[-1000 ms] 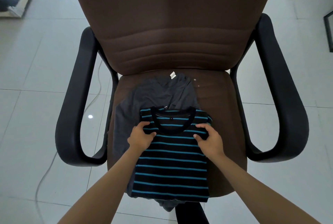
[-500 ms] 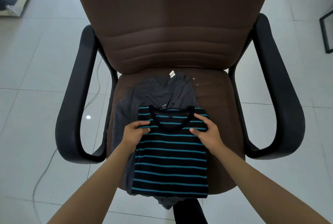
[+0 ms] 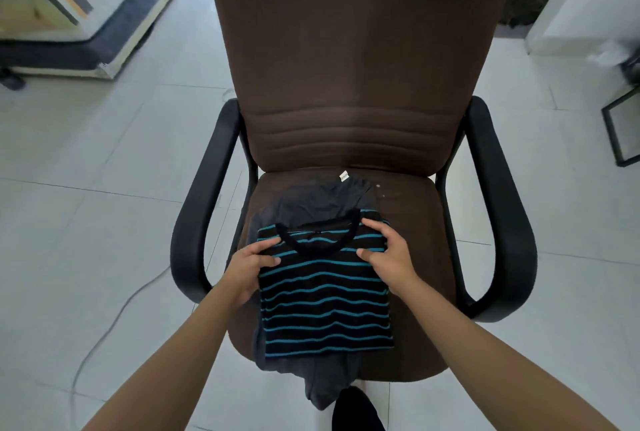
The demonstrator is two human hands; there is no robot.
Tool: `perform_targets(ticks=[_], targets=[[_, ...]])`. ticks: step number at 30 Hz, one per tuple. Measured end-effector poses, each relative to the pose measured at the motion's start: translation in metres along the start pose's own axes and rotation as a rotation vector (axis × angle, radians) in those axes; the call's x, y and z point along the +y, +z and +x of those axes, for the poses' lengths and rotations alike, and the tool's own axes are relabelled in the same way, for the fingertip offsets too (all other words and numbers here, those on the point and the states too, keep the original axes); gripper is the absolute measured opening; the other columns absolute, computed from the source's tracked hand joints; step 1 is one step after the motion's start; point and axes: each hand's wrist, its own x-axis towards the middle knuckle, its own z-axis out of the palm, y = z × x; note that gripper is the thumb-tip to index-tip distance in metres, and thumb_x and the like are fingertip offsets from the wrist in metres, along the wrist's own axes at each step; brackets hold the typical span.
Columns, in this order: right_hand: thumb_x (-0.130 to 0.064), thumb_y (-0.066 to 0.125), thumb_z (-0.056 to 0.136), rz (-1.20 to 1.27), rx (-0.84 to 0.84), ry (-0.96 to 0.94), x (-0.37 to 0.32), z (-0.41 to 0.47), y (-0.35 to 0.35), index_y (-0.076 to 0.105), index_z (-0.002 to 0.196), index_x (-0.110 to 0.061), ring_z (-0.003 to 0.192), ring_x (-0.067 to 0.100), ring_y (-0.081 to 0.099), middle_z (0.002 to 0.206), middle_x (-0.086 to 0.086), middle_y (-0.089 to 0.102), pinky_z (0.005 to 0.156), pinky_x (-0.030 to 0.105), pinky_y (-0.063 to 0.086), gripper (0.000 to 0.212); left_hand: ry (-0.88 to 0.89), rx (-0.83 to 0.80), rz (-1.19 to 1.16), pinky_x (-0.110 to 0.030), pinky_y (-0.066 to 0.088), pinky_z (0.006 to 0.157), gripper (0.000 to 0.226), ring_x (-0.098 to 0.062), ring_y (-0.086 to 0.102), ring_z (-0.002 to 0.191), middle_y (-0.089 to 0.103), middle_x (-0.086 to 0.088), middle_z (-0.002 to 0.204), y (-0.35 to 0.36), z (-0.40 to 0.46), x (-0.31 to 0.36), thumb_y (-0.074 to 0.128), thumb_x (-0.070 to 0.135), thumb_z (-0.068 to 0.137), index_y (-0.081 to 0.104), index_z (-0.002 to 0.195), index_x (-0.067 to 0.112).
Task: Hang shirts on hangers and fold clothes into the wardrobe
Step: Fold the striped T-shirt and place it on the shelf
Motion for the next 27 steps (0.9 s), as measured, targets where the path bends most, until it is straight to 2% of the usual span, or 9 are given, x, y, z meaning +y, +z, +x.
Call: perform_targets(ticks=[5, 9, 12, 13, 16, 21, 22, 25, 27], targets=[[0.010, 0.064, 0.082, -0.090, -0.074, -0.146, -0.056, -0.034, 0.012, 0.061, 0.119, -0.026, 0.096, 0.003, 0.061, 0.114, -0.006, 0.060, 0.067, 0.010, 0.051, 0.051, 0.163, 0.051, -0.043, -0.033, 0.059, 0.070, 0.044, -0.026, 0.066, 0.094, 0.067, -0.012, 0.110, -0.015, -0.071, 0.021, 0.056, -0.017, 0.078, 0.068, 0.106, 0.015], [0.008, 0.067, 0.079, -0.202, -0.179, -0.328, -0.103, -0.077, 0.043, 0.062, 0.120, -0.024, 0.104, 0.010, 0.060, 0.120, -0.003, 0.060, 0.086, 0.021, 0.053, 0.051, 0.348, 0.154, -0.048, -0.034, 0.058, 0.072, 0.043, -0.029, 0.064, 0.094, 0.064, -0.014, 0.111, -0.047, -0.153, 0.035, 0.059, -0.017, 0.077, 0.067, 0.108, 0.011], [0.008, 0.066, 0.080, -0.257, -0.276, -0.469, -0.147, -0.124, 0.081, 0.061, 0.123, -0.020, 0.097, 0.002, 0.057, 0.117, -0.006, 0.059, 0.079, 0.001, 0.044, 0.051, 0.467, 0.254, -0.074, -0.031, 0.056, 0.069, 0.043, -0.025, 0.064, 0.091, 0.064, -0.011, 0.110, -0.083, -0.232, 0.034, 0.060, -0.014, 0.078, 0.065, 0.112, 0.012], [0.007, 0.066, 0.080, -0.262, -0.323, -0.515, -0.161, -0.142, 0.096, 0.061, 0.123, -0.022, 0.098, 0.002, 0.056, 0.117, -0.007, 0.058, 0.083, 0.002, 0.044, 0.052, 0.504, 0.294, -0.081, -0.030, 0.056, 0.069, 0.043, -0.024, 0.064, 0.091, 0.063, -0.010, 0.112, -0.098, -0.260, 0.032, 0.061, -0.013, 0.078, 0.065, 0.112, 0.013], [0.003, 0.066, 0.082, -0.291, -0.469, -0.664, -0.193, -0.200, 0.148, 0.059, 0.123, -0.029, 0.112, 0.009, 0.054, 0.122, -0.010, 0.056, 0.099, 0.025, 0.046, 0.052, 0.614, 0.425, -0.097, -0.030, 0.055, 0.069, 0.043, -0.024, 0.063, 0.096, 0.062, -0.009, 0.117, -0.144, -0.350, 0.020, 0.064, -0.009, 0.078, 0.065, 0.113, 0.016], [-0.001, 0.066, 0.081, -0.300, -0.625, -0.885, -0.223, -0.289, 0.227, 0.057, 0.123, -0.027, 0.111, 0.010, 0.054, 0.120, -0.009, 0.056, 0.099, 0.028, 0.046, 0.051, 0.781, 0.650, -0.069, -0.039, 0.054, 0.087, 0.044, -0.026, 0.062, 0.104, 0.061, -0.010, 0.120, -0.202, -0.478, -0.003, 0.066, -0.009, 0.077, 0.067, 0.109, 0.021], [0.000, 0.067, 0.080, -0.271, -0.716, -0.930, -0.228, -0.326, 0.256, 0.057, 0.123, -0.026, 0.110, 0.009, 0.055, 0.119, -0.008, 0.057, 0.098, 0.026, 0.046, 0.051, 0.823, 0.758, -0.098, -0.041, 0.053, 0.090, 0.044, -0.026, 0.062, 0.105, 0.061, -0.009, 0.120, -0.221, -0.523, -0.020, 0.067, -0.008, 0.077, 0.068, 0.106, 0.024], [0.002, 0.067, 0.081, -0.227, -0.820, -0.957, -0.234, -0.373, 0.301, 0.057, 0.125, -0.021, 0.103, 0.004, 0.053, 0.114, -0.010, 0.055, 0.088, 0.008, 0.042, 0.050, 0.880, 0.890, -0.094, -0.043, 0.051, 0.094, 0.045, -0.026, 0.062, 0.106, 0.063, -0.008, 0.119, -0.243, -0.589, -0.042, 0.069, -0.006, 0.076, 0.069, 0.102, 0.030], [0.002, 0.067, 0.081, -0.198, -0.924, -1.000, -0.234, -0.416, 0.337, 0.056, 0.126, -0.020, 0.103, 0.004, 0.052, 0.114, -0.011, 0.053, 0.080, 0.003, 0.041, 0.051, 0.918, 1.012, -0.125, -0.042, 0.050, 0.095, 0.044, -0.025, 0.062, 0.107, 0.063, -0.007, 0.117, -0.261, -0.635, -0.067, 0.068, -0.007, 0.076, 0.068, 0.102, 0.028]])
